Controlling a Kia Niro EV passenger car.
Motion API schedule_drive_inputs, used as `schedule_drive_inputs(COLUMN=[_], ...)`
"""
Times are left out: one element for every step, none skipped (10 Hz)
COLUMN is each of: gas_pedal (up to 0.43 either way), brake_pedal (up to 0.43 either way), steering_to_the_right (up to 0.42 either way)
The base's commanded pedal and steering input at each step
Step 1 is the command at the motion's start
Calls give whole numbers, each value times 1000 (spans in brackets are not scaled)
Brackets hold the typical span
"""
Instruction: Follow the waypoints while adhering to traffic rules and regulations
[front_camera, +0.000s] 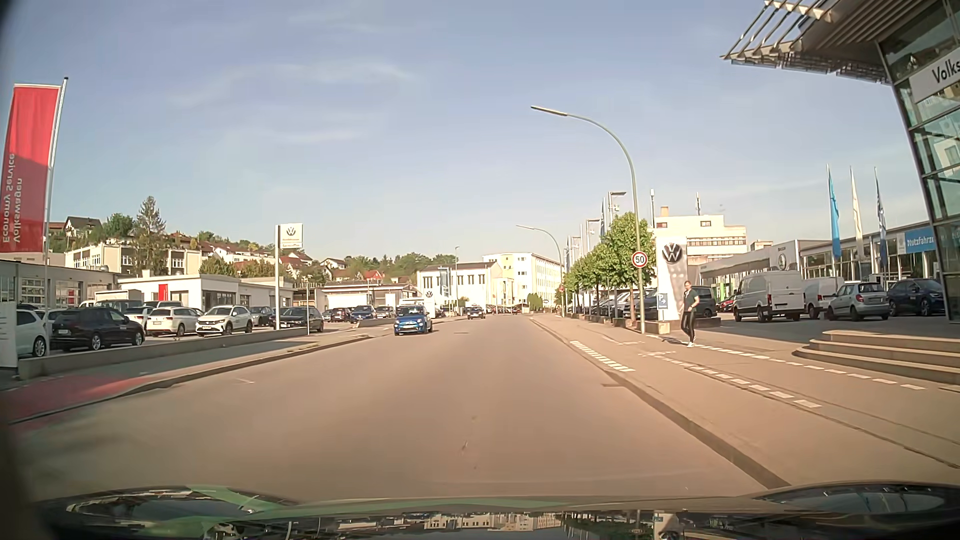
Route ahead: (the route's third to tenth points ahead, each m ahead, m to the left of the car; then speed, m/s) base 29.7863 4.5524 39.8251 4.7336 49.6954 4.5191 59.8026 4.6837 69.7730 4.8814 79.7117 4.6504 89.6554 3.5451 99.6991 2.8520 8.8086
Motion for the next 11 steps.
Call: schedule_drive_inputs(gas_pedal=[79, 79, 79, 79, 79, 79, 79, 79, 79, 79, 79], brake_pedal=[0, 0, 0, 0, 0, 0, 0, 0, 0, 0, 0], steering_to_the_right=[-15, -15, -15, -15, -15, -15, -16, -14, -10, -4, -4])
